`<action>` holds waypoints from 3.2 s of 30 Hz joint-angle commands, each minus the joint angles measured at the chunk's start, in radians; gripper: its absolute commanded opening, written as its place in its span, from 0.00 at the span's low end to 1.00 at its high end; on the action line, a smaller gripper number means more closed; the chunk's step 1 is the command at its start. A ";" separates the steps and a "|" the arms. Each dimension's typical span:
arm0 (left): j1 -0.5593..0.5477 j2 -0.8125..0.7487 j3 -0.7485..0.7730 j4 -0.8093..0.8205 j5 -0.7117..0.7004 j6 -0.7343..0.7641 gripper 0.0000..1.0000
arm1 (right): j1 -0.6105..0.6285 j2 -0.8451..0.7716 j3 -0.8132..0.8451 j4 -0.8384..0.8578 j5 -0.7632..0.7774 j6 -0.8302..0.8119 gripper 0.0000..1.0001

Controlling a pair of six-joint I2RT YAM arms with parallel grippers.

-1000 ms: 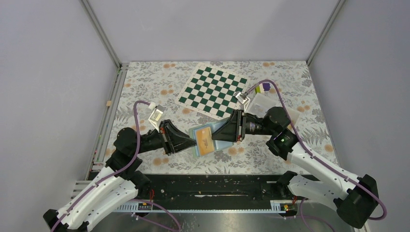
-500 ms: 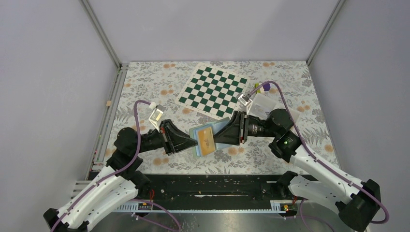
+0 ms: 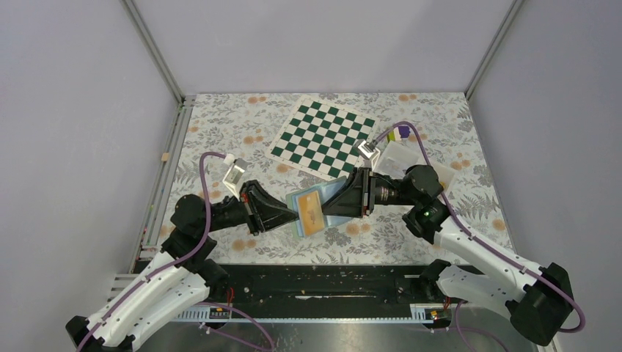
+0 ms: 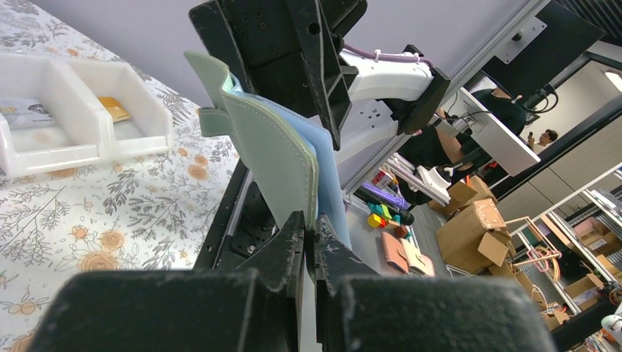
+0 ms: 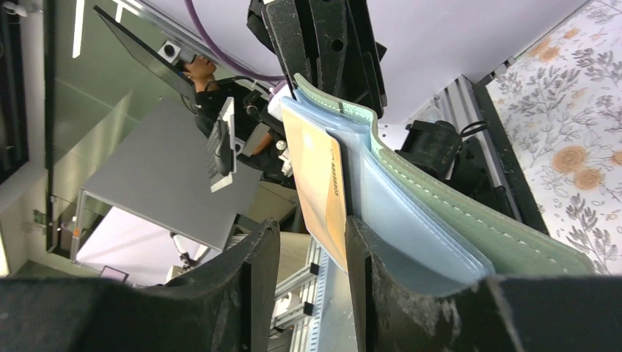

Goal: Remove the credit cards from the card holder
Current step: Remove the credit card from the card holder.

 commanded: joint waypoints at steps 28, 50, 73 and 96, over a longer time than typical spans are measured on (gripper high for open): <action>-0.003 0.044 0.004 0.033 -0.011 0.029 0.00 | 0.012 -0.062 0.030 -0.056 0.037 -0.037 0.29; -0.003 0.006 -0.062 0.169 0.055 -0.018 0.00 | -0.039 -0.182 0.030 -0.250 -0.008 -0.169 0.08; -0.002 0.026 -0.068 0.215 0.071 -0.023 0.00 | -0.127 -0.239 0.025 -0.216 -0.069 -0.083 0.00; 0.008 -0.055 0.019 -0.138 -0.174 0.209 0.00 | -0.244 -0.397 0.170 -0.607 0.076 -0.225 0.00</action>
